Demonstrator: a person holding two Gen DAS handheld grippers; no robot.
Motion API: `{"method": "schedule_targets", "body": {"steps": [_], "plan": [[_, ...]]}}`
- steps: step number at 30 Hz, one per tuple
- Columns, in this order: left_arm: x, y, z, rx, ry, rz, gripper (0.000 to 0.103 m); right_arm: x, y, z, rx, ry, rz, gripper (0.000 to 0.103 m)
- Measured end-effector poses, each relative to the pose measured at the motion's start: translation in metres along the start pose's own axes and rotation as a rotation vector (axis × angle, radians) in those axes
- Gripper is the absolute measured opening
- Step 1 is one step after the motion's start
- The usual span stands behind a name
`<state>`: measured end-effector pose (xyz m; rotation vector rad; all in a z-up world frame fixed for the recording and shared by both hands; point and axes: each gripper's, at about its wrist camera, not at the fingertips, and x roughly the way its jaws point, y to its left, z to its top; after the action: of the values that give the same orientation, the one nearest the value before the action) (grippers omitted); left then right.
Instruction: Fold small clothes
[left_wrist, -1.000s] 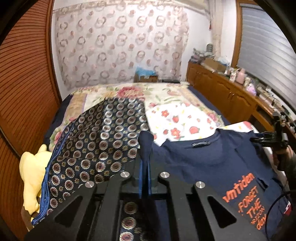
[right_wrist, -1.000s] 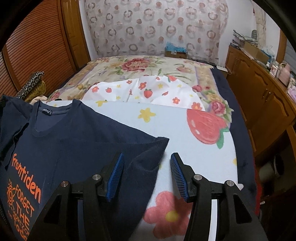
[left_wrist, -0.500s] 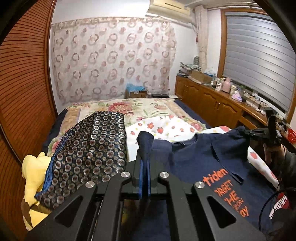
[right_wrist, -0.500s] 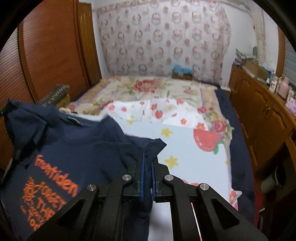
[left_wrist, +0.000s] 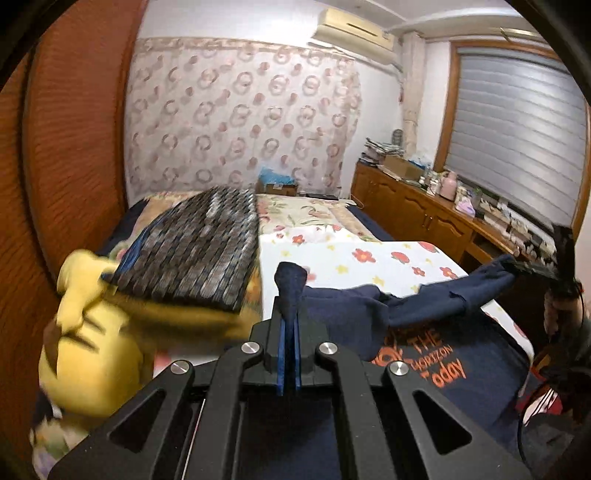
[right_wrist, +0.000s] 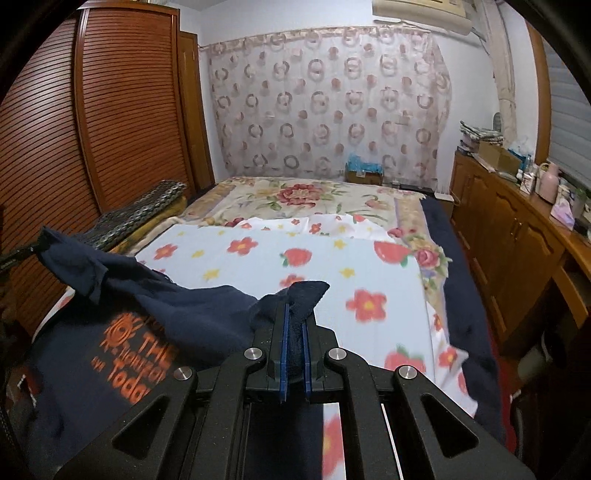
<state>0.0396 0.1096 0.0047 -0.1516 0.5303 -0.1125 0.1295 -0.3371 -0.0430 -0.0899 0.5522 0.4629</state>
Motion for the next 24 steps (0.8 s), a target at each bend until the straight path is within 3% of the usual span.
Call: {"method": "schedule_targets", "body": {"steps": [4,11,15,17,20,23,24], "plan": [[-0.022,0.004,-0.02,-0.013,-0.002,0.024,0.004,-0.033,0.003,-0.026,-0.004,0.017,-0.004,0.006],[-0.045,0.003,-0.04,-0.006,0.026,0.04,0.004,-0.072,0.012,-0.029,-0.027,0.049,0.001,0.006],[-0.037,0.006,-0.049,0.0,0.074,0.053,0.005,-0.068,0.015,-0.037,-0.023,0.104,0.008,0.006],[-0.034,0.007,-0.053,-0.005,0.085,0.054,0.013,-0.063,0.014,-0.041,-0.018,0.128,0.0,0.006],[-0.037,0.013,-0.052,-0.016,0.069,0.062,0.043,-0.06,0.014,-0.036,-0.015,0.138,-0.017,0.01],[-0.041,0.016,-0.044,-0.017,0.046,0.058,0.051,-0.068,0.019,-0.022,-0.03,0.114,-0.029,0.016],[-0.041,0.016,-0.041,-0.012,0.038,0.063,0.06,-0.071,0.021,-0.019,-0.038,0.101,-0.035,0.018]]}}
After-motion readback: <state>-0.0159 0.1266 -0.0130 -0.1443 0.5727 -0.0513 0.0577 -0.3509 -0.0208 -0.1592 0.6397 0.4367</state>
